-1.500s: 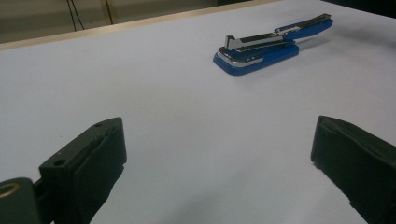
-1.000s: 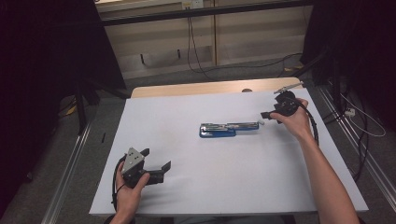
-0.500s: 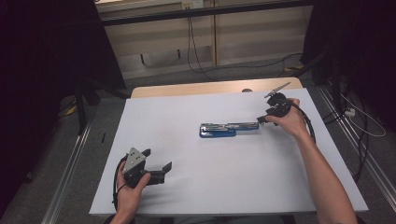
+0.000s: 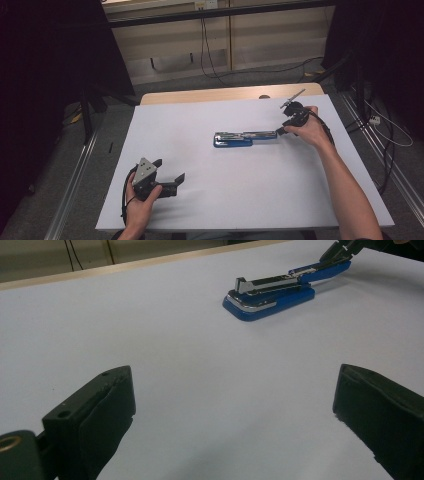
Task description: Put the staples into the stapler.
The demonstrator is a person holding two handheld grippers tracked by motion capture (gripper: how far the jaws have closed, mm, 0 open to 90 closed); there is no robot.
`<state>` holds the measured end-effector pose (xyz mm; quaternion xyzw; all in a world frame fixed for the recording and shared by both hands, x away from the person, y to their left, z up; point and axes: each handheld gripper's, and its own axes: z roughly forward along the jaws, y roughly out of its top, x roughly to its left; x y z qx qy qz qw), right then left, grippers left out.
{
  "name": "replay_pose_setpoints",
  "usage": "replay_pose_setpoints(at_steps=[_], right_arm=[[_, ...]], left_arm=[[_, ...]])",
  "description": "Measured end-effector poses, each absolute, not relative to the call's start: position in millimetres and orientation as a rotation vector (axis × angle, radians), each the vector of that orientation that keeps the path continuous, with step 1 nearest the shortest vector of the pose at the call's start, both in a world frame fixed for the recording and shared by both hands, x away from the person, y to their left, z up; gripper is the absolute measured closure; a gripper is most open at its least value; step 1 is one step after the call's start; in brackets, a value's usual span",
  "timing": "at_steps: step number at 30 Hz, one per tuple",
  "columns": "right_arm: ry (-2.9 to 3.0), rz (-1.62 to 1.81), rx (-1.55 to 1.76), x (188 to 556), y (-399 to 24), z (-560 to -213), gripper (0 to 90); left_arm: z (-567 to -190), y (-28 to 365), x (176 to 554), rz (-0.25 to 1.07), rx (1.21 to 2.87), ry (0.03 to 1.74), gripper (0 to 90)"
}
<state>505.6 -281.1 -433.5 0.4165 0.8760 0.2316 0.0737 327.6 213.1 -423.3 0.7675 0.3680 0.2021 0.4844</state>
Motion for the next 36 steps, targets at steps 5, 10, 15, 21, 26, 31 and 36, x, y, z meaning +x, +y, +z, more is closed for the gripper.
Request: replay_pose_setpoints(at_steps=[5, 10, 15, 21, 26, 31, 36], right_arm=[[2.625, 0.699, 1.242, 506.2, -281.3, -433.5, 59.8], [2.641, 0.689, 1.217, 505.5, -278.8, -432.8, 67.3], [2.657, 0.687, 1.207, 504.5, -276.2, -432.2, 73.7], [2.657, 0.694, 1.229, 504.5, -275.7, -432.0, 79.1], [2.651, 0.702, 1.246, 504.5, -276.7, -431.9, 79.2], [2.647, 0.708, 1.262, 503.7, -277.9, -431.4, 79.3], [2.633, 0.730, 1.265, 502.4, -281.2, -429.6, 79.3]], left_arm=[[-423.5, 212.8, 328.0, 0.491, 1.872, 0.891, 3.6], [-423.3, 212.9, 327.9, 0.492, 1.871, 0.894, 3.6], [-422.9, 212.7, 328.0, 0.496, 1.872, 0.887, 3.6], [-423.0, 213.8, 328.1, 0.494, 1.868, 0.893, 3.6], [-423.1, 214.1, 328.2, 0.494, 1.867, 0.893, 3.6], [-423.3, 214.1, 328.5, 0.493, 1.871, 0.895, 3.6], [-423.1, 214.1, 328.1, 0.495, 1.861, 0.901, 3.6]])
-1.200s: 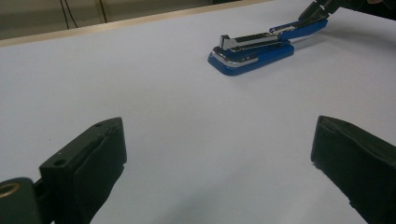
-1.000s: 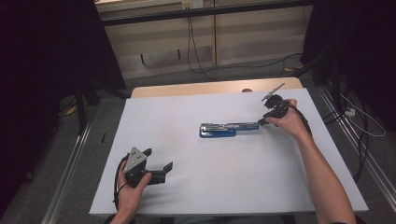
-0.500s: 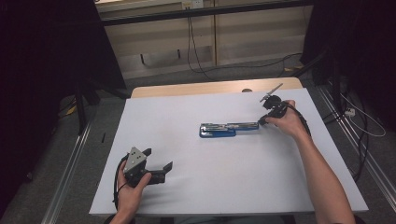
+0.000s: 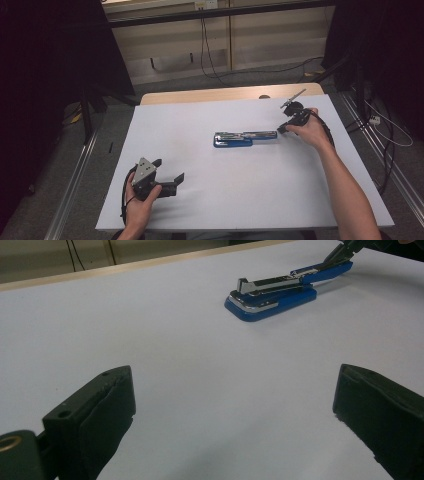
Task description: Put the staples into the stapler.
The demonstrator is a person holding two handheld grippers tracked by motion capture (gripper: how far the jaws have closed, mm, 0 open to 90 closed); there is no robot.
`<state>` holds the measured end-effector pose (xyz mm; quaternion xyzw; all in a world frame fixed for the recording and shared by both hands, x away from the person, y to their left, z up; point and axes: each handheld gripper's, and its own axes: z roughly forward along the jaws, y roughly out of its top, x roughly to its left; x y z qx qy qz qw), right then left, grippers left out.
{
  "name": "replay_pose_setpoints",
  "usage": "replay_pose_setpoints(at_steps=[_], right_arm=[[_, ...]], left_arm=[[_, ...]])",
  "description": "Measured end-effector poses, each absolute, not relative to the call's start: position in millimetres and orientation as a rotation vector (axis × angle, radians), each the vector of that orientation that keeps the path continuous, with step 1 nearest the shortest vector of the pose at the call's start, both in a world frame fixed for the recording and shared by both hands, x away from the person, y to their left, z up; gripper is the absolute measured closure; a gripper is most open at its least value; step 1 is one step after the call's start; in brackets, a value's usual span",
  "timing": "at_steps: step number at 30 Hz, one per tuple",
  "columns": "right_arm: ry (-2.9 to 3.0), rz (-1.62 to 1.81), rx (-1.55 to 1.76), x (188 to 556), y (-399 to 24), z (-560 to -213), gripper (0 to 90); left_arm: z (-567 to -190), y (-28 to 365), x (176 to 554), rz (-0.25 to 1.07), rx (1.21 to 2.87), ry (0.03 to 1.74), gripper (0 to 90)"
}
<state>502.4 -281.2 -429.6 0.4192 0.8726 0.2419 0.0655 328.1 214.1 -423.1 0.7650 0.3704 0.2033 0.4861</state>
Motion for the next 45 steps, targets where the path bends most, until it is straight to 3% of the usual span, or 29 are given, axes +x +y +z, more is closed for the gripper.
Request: replay_pose_setpoints(at_steps=[45], right_arm=[[2.467, 0.989, 1.174, 483, -284, -390, 79.3]], left_arm=[[-421, 217, 327, 0.495, 1.847, 0.901, 3.6]])
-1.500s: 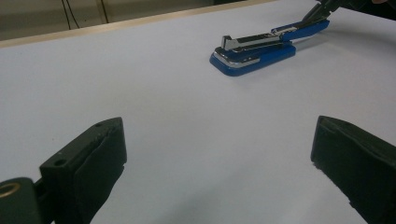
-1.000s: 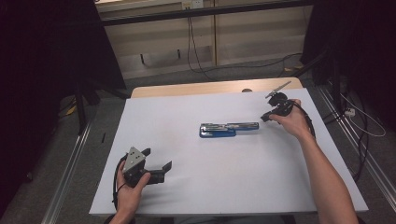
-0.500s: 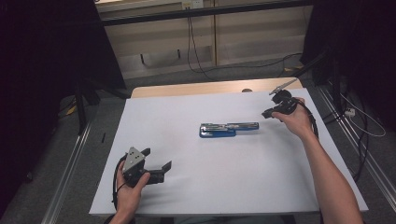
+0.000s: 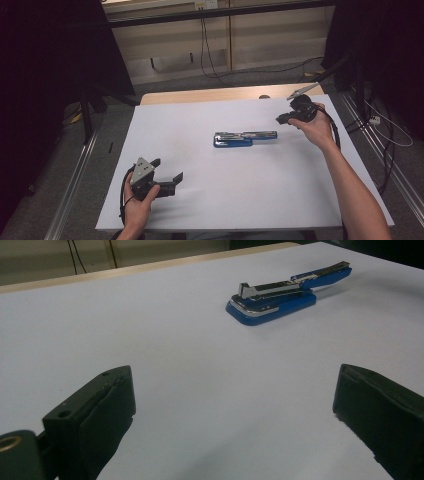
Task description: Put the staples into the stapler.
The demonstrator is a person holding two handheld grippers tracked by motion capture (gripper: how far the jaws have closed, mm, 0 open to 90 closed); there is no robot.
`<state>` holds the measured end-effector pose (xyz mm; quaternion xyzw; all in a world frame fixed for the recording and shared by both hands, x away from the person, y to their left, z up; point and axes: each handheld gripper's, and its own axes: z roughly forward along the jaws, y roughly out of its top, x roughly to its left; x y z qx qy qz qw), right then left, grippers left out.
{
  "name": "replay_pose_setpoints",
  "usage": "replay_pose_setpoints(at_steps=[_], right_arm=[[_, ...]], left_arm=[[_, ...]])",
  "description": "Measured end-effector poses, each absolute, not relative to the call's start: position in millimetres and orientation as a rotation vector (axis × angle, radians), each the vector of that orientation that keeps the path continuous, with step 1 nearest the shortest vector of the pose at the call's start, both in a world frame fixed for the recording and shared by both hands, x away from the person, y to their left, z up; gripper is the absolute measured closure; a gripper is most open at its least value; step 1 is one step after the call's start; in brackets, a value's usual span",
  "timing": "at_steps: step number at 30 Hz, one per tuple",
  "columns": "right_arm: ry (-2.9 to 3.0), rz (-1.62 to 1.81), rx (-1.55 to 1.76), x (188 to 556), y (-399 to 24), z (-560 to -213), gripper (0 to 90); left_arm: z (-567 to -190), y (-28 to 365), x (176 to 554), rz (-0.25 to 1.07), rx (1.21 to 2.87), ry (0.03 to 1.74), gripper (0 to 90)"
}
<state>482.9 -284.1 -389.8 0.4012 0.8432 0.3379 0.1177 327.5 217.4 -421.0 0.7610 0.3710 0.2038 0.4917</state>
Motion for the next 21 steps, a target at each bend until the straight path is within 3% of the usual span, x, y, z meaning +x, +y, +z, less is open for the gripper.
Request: replay_pose_setpoints(at_steps=[21], right_arm=[[2.515, 1.046, 1.018, 473, -250, -370, 79.3]], left_arm=[[-420, 214, 332, 0.466, 1.838, 0.892, 3.6]])
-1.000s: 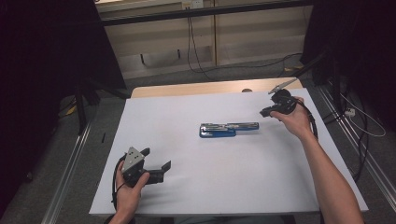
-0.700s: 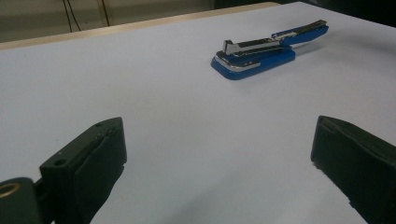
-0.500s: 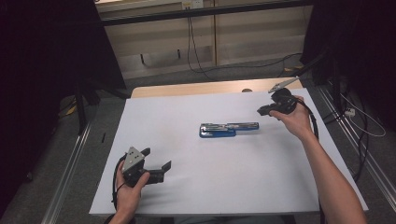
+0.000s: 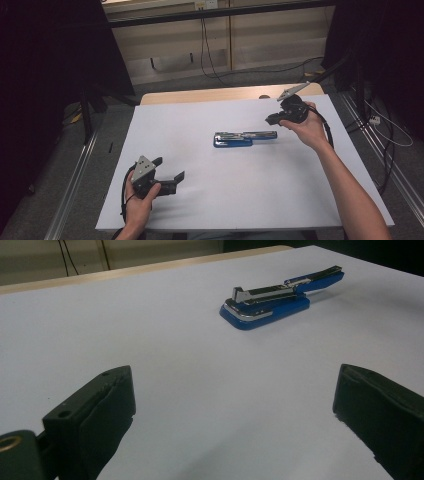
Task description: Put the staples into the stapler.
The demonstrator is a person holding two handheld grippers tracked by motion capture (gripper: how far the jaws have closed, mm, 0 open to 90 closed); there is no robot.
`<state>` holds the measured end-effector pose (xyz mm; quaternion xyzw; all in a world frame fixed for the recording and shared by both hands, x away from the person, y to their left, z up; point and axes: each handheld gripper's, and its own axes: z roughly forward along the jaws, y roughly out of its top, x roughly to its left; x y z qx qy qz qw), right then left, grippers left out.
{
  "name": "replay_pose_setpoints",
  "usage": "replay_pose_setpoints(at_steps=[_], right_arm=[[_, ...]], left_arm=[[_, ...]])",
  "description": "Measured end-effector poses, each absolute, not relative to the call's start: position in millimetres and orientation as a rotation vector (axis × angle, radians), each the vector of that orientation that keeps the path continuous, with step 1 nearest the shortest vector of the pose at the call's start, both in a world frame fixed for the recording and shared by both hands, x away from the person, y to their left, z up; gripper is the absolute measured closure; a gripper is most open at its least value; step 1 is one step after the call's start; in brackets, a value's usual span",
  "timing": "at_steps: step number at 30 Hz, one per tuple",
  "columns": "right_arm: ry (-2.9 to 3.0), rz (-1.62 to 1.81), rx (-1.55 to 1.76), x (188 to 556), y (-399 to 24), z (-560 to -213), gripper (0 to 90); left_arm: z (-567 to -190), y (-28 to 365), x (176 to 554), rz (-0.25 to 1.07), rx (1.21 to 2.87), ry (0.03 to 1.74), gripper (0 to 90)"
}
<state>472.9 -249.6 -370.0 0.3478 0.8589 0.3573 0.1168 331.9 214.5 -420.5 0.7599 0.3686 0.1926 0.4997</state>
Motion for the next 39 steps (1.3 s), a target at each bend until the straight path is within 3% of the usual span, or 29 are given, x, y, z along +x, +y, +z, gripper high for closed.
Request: replay_pose_setpoints(at_steps=[39], right_arm=[[2.649, 1.138, 0.782, 494, -178, -369, 79.4]], left_arm=[[-420, 219, 331, 0.476, 1.836, 0.900, 3.6]])
